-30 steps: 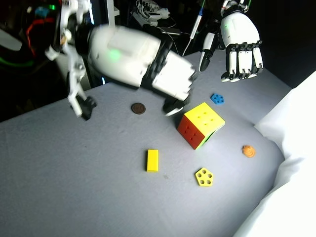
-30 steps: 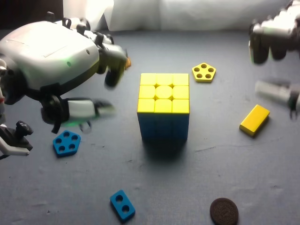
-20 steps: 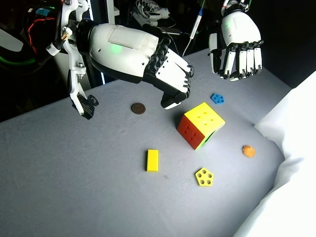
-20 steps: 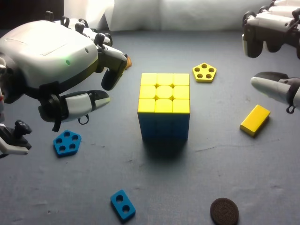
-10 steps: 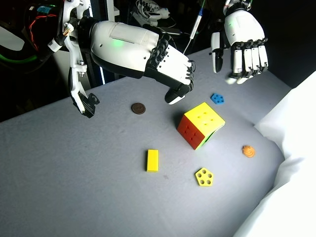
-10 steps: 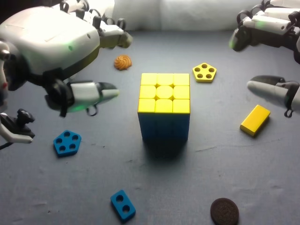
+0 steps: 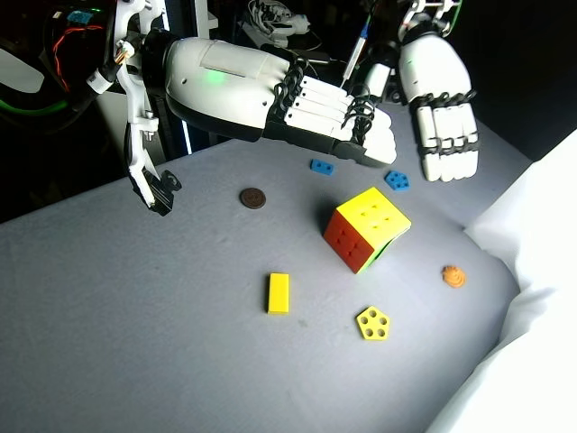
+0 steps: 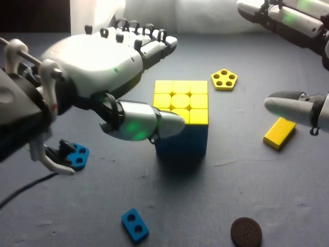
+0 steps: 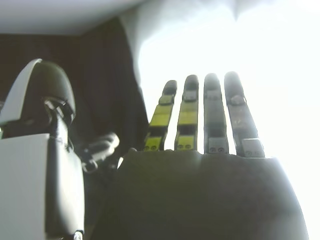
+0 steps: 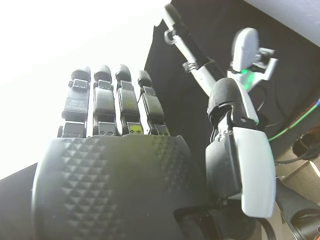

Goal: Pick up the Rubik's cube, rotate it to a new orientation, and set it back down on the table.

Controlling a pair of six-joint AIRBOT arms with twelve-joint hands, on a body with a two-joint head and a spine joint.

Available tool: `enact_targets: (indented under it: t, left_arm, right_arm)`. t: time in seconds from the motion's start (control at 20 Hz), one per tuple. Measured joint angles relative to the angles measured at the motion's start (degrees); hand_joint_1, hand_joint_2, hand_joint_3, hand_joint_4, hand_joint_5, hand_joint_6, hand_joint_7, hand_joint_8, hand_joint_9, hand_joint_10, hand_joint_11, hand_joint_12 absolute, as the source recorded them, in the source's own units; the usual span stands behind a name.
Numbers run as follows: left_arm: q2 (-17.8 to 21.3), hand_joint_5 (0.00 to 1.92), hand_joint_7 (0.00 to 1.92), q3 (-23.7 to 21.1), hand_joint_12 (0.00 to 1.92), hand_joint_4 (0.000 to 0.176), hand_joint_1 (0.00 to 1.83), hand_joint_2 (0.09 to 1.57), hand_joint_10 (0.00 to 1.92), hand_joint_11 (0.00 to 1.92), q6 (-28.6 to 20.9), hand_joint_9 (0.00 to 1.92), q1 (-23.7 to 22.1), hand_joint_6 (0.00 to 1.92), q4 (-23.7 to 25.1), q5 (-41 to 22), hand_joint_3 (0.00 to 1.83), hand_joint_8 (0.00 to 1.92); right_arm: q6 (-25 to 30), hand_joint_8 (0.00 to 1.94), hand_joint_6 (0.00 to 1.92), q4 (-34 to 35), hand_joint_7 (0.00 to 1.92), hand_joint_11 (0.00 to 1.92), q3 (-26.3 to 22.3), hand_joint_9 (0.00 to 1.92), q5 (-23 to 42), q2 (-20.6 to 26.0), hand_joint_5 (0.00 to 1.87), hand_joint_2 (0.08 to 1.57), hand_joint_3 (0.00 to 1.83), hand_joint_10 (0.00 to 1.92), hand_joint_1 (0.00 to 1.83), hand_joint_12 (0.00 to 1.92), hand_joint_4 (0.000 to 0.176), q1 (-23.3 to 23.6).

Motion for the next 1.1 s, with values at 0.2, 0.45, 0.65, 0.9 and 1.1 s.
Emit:
enact_targets:
  t: [0.2,0.45,0.65,0.9,1.1]
  left_arm:
    - [-3.23,0.0,0.0,0.68,0.0,0.0,0.29,1.05,0.0,0.0,0.13,0.0,1.77,0.0,-2.32,-4.17,0.0,0.0]
    - [-6.16,0.0,0.0,1.46,0.0,0.0,0.45,1.01,0.0,0.0,0.17,0.0,3.37,0.0,-3.93,-7.15,0.0,0.0]
    - [-9.57,0.0,0.0,3.39,0.0,0.0,0.58,0.98,0.0,0.0,0.15,0.0,3.65,0.0,-4.5,-8.61,0.0,0.0]
    - [-13.49,0.0,0.0,6.54,0.0,0.0,0.77,0.93,0.0,0.0,0.13,0.0,3.8,0.0,-5.33,-8.76,0.0,0.0]
    - [-15.34,0.0,0.0,7.93,0.0,0.0,0.85,0.92,0.0,0.0,0.13,0.0,4.98,0.0,-6.36,-9.97,0.0,0.0]
  right_arm:
    - [-0.02,0.0,0.0,-0.17,0.0,0.0,0.0,0.0,-0.02,0.0,0.0,1.17,0.0,0.0,0.29,0.0,0.0,0.0]
    - [-0.24,0.0,0.0,-0.44,0.01,0.0,-0.42,0.0,-0.02,0.0,0.0,1.15,0.0,0.0,0.36,0.0,0.0,-0.04]
    - [-0.46,0.0,0.0,-0.66,0.0,0.0,-0.59,0.0,0.0,0.04,0.0,1.16,0.0,0.0,0.36,0.0,0.0,-0.07]
    - [-0.48,0.0,0.0,-1.16,0.0,0.0,-0.7,0.0,0.04,0.24,0.0,1.16,0.0,0.0,0.38,0.0,0.0,-0.09]
    - [-0.48,0.0,0.0,-1.53,0.0,0.0,-0.81,0.0,0.37,0.24,0.0,1.16,0.0,0.0,0.38,0.0,0.0,-0.31]
